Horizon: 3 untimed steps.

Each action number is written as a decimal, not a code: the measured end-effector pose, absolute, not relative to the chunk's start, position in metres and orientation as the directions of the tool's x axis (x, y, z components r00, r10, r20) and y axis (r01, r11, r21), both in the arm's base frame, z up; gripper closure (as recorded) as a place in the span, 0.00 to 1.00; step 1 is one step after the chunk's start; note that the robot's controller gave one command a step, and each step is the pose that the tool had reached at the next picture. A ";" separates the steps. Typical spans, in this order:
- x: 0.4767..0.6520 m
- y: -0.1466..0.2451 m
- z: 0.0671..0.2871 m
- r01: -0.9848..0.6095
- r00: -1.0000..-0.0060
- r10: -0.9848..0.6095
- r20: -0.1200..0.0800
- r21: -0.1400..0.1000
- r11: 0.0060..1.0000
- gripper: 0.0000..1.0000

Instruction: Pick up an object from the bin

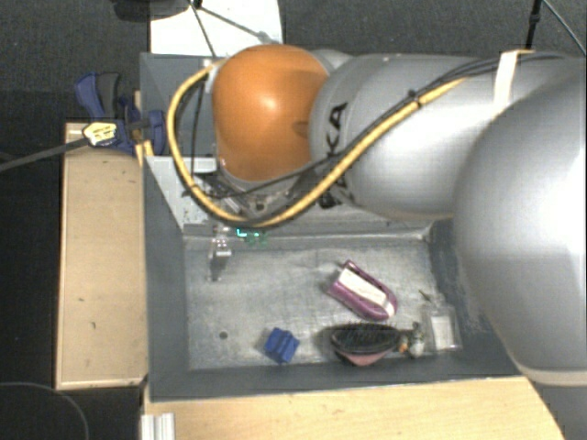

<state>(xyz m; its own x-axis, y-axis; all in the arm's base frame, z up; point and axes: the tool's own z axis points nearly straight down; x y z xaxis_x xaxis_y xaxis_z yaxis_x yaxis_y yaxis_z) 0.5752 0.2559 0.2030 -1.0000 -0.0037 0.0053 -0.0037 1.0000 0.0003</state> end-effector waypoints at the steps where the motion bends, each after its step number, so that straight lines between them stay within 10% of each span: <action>1: 0.578 0.255 0.208 0.003 -1.000 0.003 -0.003 0.002 1.000 1.00; 2: 0.548 0.253 0.151 0.058 -0.998 0.058 0.005 -0.001 0.998 1.00; 3: 0.530 0.218 0.193 0.444 -0.896 0.444 0.000 0.000 0.896 1.00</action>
Offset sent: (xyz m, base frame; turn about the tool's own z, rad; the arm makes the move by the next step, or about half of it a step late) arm 0.0000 0.0000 0.0000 0.0000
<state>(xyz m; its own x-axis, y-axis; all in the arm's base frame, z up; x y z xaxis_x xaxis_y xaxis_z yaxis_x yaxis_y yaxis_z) 0.5299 0.2185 0.1927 -0.8961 0.4439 -0.0003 0.4439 0.8961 -0.0001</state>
